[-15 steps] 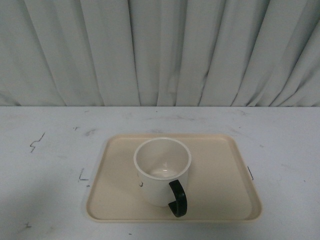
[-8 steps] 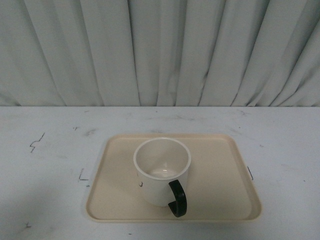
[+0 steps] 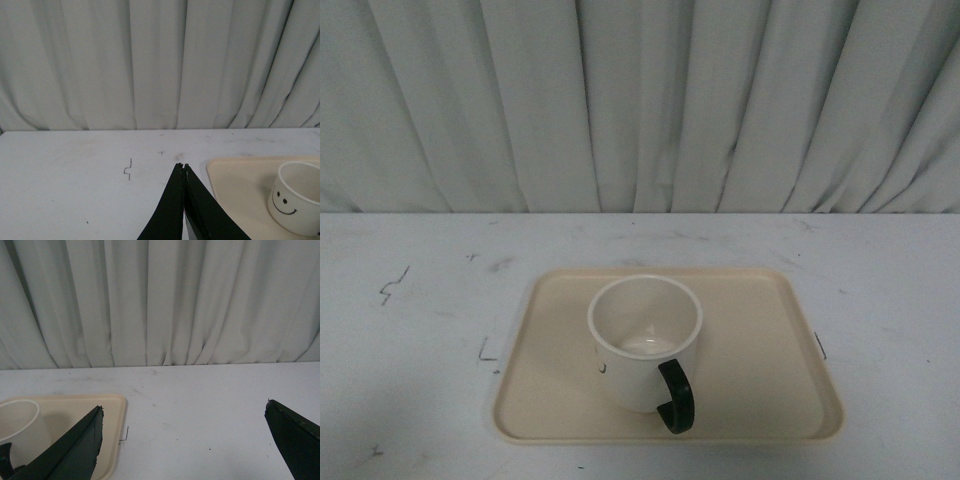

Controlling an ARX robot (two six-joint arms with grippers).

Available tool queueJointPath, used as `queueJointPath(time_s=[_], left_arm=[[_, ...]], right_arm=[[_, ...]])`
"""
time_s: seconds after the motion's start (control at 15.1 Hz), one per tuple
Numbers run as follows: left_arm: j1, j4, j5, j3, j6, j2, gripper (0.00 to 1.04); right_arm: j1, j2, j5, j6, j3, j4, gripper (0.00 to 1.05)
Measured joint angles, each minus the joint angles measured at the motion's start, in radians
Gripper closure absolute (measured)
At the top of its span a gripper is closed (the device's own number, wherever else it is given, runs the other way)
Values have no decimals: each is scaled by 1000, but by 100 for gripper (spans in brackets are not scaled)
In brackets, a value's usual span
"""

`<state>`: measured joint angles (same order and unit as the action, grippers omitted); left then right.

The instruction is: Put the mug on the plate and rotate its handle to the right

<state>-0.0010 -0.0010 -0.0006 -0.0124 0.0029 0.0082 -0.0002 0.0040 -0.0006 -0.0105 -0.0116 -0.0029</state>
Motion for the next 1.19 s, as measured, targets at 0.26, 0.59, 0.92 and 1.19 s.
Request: queueJointPath(time_s=[0.26,0.59,0.92,1.19], left_arm=[[0,-3,1,3,-1,0,77],[1,-3,0,4,0,0,15],[1,-3,1,4,0,0,7],[1,-3,0,4,0,0,7]], right_arm=[[0,0,-1,0,0,-2,6],[-24,866,-450,-334,-417,-124,6],[297,1582,-257,-177,-1036,-321,6],[402,1936,-171,-31,-1304,-393,6]])
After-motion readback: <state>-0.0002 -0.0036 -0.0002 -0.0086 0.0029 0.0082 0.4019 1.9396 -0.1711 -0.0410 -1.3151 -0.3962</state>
